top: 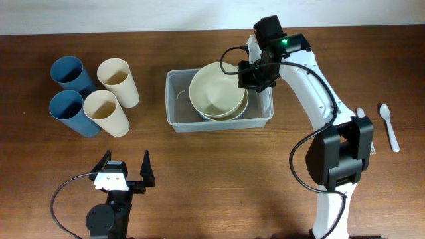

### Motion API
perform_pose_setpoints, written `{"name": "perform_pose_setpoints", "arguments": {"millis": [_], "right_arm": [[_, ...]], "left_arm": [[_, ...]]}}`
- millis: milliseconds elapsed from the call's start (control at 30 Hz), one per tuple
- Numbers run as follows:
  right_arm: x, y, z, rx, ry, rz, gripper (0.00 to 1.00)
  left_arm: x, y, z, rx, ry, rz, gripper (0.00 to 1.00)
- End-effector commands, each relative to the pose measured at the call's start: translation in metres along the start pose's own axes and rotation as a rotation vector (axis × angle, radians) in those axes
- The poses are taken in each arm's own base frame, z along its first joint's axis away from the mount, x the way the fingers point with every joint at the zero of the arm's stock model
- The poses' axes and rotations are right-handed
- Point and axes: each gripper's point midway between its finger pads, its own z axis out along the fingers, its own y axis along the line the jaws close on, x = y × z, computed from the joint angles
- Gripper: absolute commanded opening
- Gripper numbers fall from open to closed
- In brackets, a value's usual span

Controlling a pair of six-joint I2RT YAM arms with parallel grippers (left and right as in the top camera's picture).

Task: Pack container
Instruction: 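Open the right gripper to drop the bowl and lift away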

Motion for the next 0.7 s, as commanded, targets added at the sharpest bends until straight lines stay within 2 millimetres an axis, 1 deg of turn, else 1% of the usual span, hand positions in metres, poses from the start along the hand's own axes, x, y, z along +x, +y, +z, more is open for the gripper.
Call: {"name": "perform_pose_setpoints", "arguments": {"millis": [0, 133, 200, 267, 367, 433, 567, 667], "right_arm": [[0.001, -0.003, 0.003, 0.008, 0.005, 0.014, 0.14], [-0.001, -0.009, 0.003, 0.041, -0.003, 0.032, 0.15], [-0.001, -0.011, 0.003, 0.054, -0.008, 0.031, 0.21], [-0.001, -0.011, 0.003, 0.053, -0.007, 0.031, 0.23], [-0.001, -0.011, 0.003, 0.053, -0.008, 0.031, 0.35], [-0.002, -0.011, 0.003, 0.053, -0.01, 0.031, 0.38], [-0.004, -0.011, 0.003, 0.05, -0.019, 0.03, 0.47], [-0.006, -0.014, 0.001, 0.05, -0.024, 0.036, 0.5]], "left_arm": [[0.001, -0.001, 0.0, 0.002, -0.001, 0.016, 1.0], [0.001, -0.001, 0.0, 0.002, -0.001, 0.016, 1.0], [0.001, -0.001, 0.0, 0.002, -0.001, 0.016, 1.0], [0.001, -0.001, 0.0, 0.002, -0.001, 0.016, 1.0], [0.001, -0.001, 0.0, 0.002, -0.001, 0.016, 1.0], [0.001, -0.001, 0.0, 0.002, -0.001, 0.016, 1.0], [0.001, -0.001, 0.0, 0.002, -0.001, 0.016, 1.0], [0.001, -0.001, 0.0, 0.002, -0.001, 0.016, 1.0]]}}
